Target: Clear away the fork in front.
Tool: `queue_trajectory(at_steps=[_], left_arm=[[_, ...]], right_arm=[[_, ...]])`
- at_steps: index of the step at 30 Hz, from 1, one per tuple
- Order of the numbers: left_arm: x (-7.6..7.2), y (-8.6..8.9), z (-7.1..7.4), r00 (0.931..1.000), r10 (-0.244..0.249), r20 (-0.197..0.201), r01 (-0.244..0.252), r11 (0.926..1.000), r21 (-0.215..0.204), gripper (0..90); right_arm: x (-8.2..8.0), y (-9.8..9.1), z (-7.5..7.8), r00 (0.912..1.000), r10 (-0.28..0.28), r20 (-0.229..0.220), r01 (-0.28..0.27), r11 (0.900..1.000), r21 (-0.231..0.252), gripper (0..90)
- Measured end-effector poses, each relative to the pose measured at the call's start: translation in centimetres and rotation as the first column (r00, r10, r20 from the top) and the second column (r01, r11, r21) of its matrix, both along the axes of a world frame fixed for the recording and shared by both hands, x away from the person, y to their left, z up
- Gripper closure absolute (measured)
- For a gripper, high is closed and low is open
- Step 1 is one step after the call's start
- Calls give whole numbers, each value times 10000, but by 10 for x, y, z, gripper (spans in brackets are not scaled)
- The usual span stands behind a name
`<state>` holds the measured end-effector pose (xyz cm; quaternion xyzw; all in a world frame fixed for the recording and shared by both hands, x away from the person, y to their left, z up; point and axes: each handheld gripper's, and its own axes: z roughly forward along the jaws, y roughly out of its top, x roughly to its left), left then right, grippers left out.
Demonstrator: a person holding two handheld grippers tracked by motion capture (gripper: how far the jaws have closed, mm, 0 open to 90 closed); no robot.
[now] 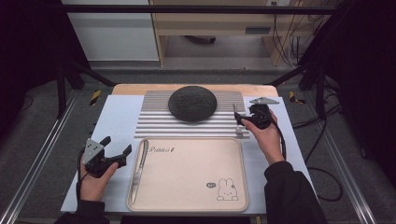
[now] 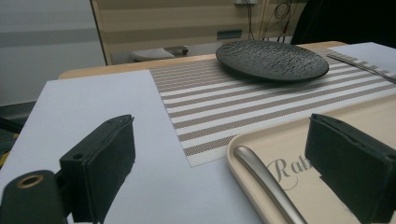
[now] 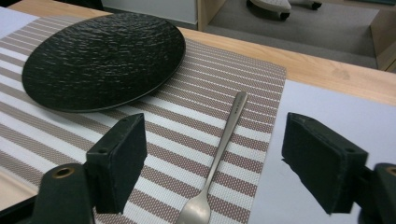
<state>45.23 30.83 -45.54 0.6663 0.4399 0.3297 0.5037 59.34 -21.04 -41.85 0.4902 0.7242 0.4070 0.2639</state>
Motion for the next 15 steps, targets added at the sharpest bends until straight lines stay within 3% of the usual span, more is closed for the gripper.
queue_trajectory(at_steps=[6, 9, 12, 15], left_arm=[[0, -1, -2, 9999, 19, -153, -19, 10000, 9, 73], [-5, -4, -1, 9999, -29, -109, 30, 9999, 100, 68], [-5, -7, 1, 9999, -128, -3, 128, 9998, 144, 68], [-4, -9, 0, 9997, -221, -43, 221, 9996, 191, 67]], right_arm=[[14, 3, -18, 9990, -204, -403, 208, 9998, 77, 310], [18, 6, -26, 9983, -167, -553, 158, 9997, -166, 359], [20, 4, -28, 9987, -209, -471, 223, 9993, 289, 396], [22, 5, -32, 9983, -213, -544, 232, 9991, 356, 432]])
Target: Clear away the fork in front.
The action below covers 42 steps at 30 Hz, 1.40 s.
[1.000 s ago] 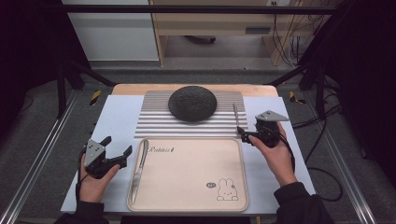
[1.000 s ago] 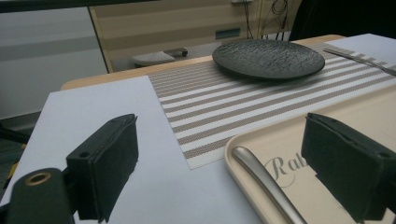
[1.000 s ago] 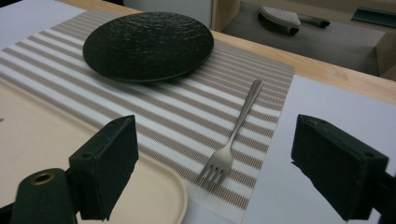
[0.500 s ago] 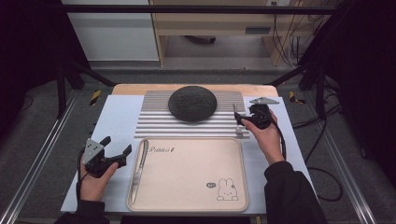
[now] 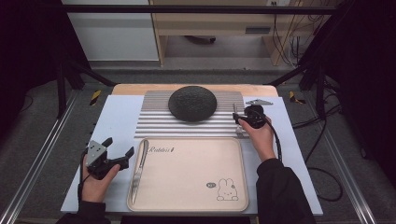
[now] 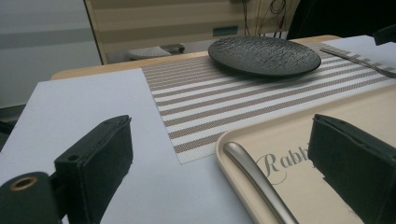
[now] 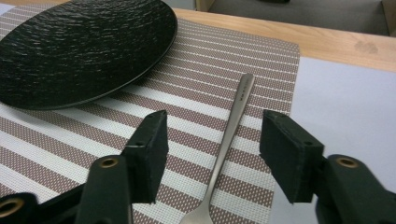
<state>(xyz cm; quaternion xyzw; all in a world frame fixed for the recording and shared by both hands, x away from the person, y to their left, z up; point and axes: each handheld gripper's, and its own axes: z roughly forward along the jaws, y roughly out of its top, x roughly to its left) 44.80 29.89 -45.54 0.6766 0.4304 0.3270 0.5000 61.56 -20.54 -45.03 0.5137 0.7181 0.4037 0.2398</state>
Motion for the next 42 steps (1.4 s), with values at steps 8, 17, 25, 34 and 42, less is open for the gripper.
queue_trajectory(at_steps=[8, 17, 25, 34, 42], left_arm=[[0, -1, 0, 10000, 16, -3, -16, 10000, 86, 67], [-1, -1, 1, 10000, 1, 75, -1, 10000, 78, 70], [-1, -1, 1, 10000, -35, 73, 35, 10000, 64, 71], [-1, -1, 1, 10000, -58, 59, 58, 9999, 93, 73], [-1, -1, 1, 10000, -92, -22, 92, 9999, 65, 83]], right_arm=[[2, 5, -8, 9998, 25, -182, -26, 10000, -41, 558], [5, 7, -21, 9980, -13, -629, -3, 9997, -262, 656], [5, 6, -32, 9960, -49, -894, 23, 9996, -298, 712], [3, 6, -34, 9971, -65, -752, 19, 9981, -610, 781], [3, -2, -33, 9954, -163, -940, 113, 9985, -531, 841]])
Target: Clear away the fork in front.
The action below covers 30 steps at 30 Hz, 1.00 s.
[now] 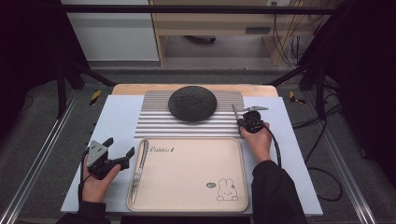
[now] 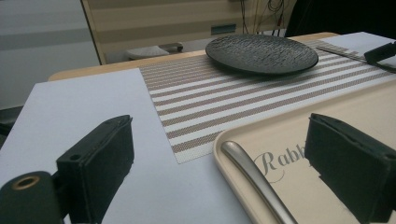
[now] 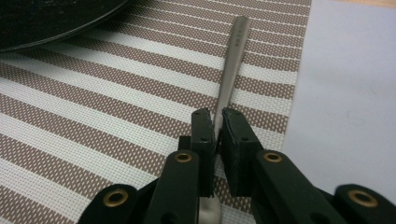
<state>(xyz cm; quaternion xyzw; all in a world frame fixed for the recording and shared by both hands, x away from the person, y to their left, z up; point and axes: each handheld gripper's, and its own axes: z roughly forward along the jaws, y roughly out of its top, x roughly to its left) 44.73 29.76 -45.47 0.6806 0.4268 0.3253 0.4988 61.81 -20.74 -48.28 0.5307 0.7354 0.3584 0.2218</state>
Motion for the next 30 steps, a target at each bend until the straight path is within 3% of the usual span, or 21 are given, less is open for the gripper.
queue_trajectory(at_steps=[3, 8, 20, 30], left_arm=[[0, -1, 0, 10000, -2, 19, 2, 10000, 7, 83], [0, -1, 0, 10000, -23, -5, 23, 10000, 51, 84], [0, -2, 0, 10000, -46, 2, 46, 10000, 56, 85], [0, 0, 0, 10000, -4, -24, 5, 10000, 52, 86]], right_arm=[[-2, -6, 0, 9998, -114, -140, 117, 9995, 284, 852], [-3, -5, 0, 9994, -306, -182, 310, 9992, 256, 845], [-4, 3, -3, 9980, -547, 316, 549, 9985, -52, 853], [-5, -1, 2, 9993, -374, 60, 372, 9991, 196, 856]])
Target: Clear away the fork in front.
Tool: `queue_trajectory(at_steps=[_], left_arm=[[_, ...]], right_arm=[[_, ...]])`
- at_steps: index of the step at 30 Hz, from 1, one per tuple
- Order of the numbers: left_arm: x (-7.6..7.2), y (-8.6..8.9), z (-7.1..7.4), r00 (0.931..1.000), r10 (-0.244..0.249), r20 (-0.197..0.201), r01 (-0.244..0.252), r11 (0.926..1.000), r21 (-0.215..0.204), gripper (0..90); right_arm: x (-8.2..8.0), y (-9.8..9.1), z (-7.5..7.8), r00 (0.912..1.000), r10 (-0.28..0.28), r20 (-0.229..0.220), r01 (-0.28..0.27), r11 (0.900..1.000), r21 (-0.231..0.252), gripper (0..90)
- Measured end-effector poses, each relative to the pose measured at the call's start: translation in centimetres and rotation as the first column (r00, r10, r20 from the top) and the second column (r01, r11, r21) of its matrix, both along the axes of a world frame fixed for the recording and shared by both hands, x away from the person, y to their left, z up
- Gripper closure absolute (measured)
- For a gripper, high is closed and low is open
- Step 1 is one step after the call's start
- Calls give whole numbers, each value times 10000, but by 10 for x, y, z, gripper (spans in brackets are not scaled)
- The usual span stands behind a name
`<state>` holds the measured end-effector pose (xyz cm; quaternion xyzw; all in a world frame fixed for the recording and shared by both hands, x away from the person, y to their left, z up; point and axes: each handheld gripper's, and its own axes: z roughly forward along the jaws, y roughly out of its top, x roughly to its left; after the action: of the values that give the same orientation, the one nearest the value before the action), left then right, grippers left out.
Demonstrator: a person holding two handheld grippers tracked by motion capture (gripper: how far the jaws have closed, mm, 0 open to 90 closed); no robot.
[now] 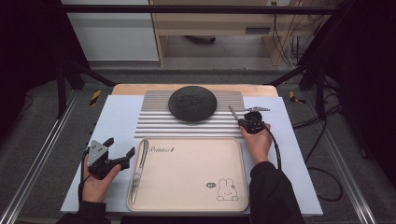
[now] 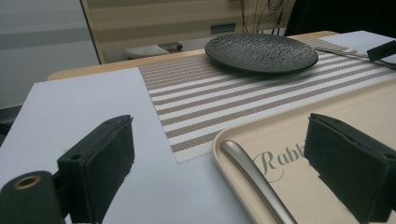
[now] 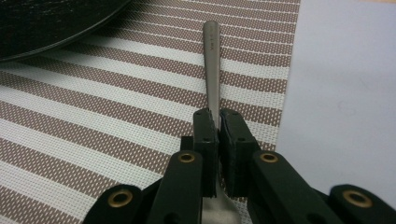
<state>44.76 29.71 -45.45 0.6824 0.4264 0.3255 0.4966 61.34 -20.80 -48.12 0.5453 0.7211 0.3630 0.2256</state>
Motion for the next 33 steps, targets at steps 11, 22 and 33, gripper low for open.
queue_trajectory(at_steps=[11, 22, 33], left_arm=[[0, 1, 0, 10000, 47, 16, -47, 10000, -15, 87], [0, 1, 0, 10000, 42, 23, -42, 10000, 7, 87], [-2, -5, 0, 9999, -96, 111, 92, 9994, 332, 87]], right_arm=[[-4, -4, 10, 9998, 182, 94, -184, 9996, 199, 856], [-18, -3, 25, 9950, 900, 440, -918, 9950, 386, 856], [-50, 16, 39, 9680, 2455, 510, -2472, 9685, 292, 856]])
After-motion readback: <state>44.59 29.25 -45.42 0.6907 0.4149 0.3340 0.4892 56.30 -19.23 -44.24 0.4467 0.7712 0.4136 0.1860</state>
